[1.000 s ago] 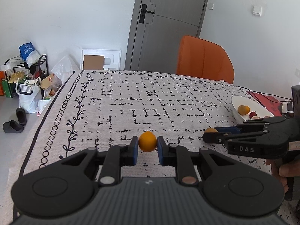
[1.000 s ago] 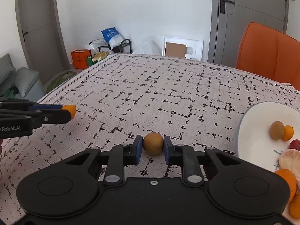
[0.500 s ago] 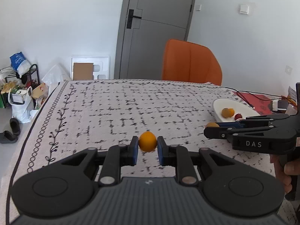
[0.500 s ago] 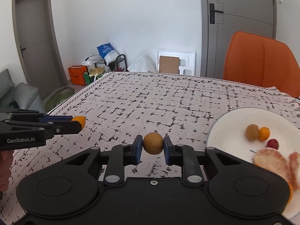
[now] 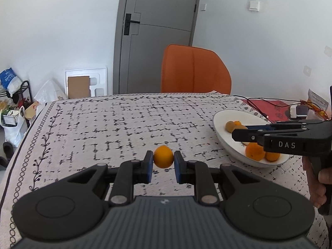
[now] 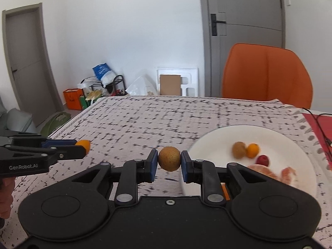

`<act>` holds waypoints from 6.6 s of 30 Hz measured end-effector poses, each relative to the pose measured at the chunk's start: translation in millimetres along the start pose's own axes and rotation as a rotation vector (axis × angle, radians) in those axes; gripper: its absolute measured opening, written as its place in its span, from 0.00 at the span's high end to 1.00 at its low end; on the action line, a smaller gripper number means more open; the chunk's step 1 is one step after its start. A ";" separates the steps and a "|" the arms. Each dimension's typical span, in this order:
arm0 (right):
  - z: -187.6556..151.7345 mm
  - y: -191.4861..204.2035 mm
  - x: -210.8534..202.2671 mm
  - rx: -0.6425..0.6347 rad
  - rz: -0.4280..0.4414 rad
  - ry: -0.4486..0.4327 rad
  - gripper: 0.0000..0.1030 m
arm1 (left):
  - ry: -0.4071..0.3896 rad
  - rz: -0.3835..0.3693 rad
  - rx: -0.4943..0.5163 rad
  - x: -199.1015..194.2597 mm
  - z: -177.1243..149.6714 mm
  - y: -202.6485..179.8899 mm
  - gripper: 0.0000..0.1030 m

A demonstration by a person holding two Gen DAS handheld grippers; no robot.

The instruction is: Organize fruits

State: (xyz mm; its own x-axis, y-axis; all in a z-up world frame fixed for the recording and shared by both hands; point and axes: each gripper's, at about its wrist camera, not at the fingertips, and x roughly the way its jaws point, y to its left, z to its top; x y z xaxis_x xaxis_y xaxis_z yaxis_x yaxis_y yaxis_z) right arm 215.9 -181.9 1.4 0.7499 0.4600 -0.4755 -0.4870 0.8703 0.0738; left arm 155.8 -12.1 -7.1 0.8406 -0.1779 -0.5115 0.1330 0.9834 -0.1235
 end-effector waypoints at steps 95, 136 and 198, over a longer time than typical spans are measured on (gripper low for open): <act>-50.8 -22.0 -121.7 0.175 -0.099 -0.111 0.00 | -0.075 0.083 0.059 -69.8 4.6 -51.0 0.00; -72.1 32.2 -160.8 0.151 -0.036 -0.097 0.00 | -0.020 0.179 -0.033 -136.7 -42.6 -33.9 0.00; -76.3 37.4 -146.4 0.149 -0.034 -0.055 0.00 | 0.013 0.183 -0.054 -135.2 -50.4 -24.1 0.00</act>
State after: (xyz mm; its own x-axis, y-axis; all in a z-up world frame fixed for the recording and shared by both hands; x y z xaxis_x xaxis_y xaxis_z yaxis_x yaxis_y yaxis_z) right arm 53.7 -230.2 6.9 0.7899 0.4354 -0.4319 -0.3926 0.9000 0.1893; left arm 12.5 -13.5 22.1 0.8411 0.0024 -0.5408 -0.0495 0.9961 -0.0724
